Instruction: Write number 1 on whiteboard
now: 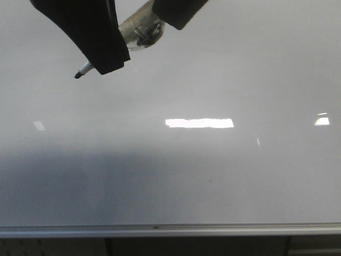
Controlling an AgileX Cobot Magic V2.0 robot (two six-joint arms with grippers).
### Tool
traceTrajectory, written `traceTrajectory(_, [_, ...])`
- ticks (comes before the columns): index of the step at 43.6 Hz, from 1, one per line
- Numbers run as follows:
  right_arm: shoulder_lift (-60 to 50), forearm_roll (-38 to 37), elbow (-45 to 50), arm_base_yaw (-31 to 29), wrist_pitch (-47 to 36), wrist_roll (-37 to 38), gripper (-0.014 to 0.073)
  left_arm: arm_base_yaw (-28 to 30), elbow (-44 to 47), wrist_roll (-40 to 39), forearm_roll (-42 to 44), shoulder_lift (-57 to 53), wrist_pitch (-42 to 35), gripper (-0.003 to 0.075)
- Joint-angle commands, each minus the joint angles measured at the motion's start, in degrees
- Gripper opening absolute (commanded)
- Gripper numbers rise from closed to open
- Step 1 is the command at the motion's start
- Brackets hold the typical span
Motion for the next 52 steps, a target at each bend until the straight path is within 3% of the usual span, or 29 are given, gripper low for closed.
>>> traceTrajectory(1, [-3.31, -0.14, -2.03, -1.70, -1.78, 2.91, 0.0013, 2.18, -1.80, -3.92, -1.79, -4.30, 1.15, 0.0480])
traceTrajectory(10, [-6.90, -7.62, -2.03, -8.45, 0.88, 15.01, 0.0013, 8.34, -0.04, -7.25, -1.89, -10.02, 1.43, 0.0480])
traceTrajectory(19, [-12.86, -19.61, -0.87, -15.54, 4.98, 41.43, 0.0013, 14.34, 5.26, -15.04, -1.89, -18.16, -2.22, 0.0480])
traceTrajectory(24, [-17.63, -26.84, 4.54, -19.05, 1.76, 49.54, 0.0013, 17.38, 9.31, -17.25, -1.78, -22.62, -4.30, 0.0480])
traceTrajectory(37, [-26.87, -27.13, 23.72, -27.95, -16.58, 54.98, 0.0013, 23.33, 20.19, -20.43, -1.78, -29.28, -10.96, 0.0480])
traceTrajectory(42, [-27.99, -27.13, 30.60, -28.68, -28.47, 56.27, 0.0013, 23.92, 22.08, -20.43, -1.78, -29.41, -11.11, 0.0480])
traceTrajectory(52, [-25.65, -27.13, 33.60, -28.68, -44.05, 56.27, 0.0013, 23.92, 22.55, -20.43, -1.78, -29.41, -13.47, 0.0480])
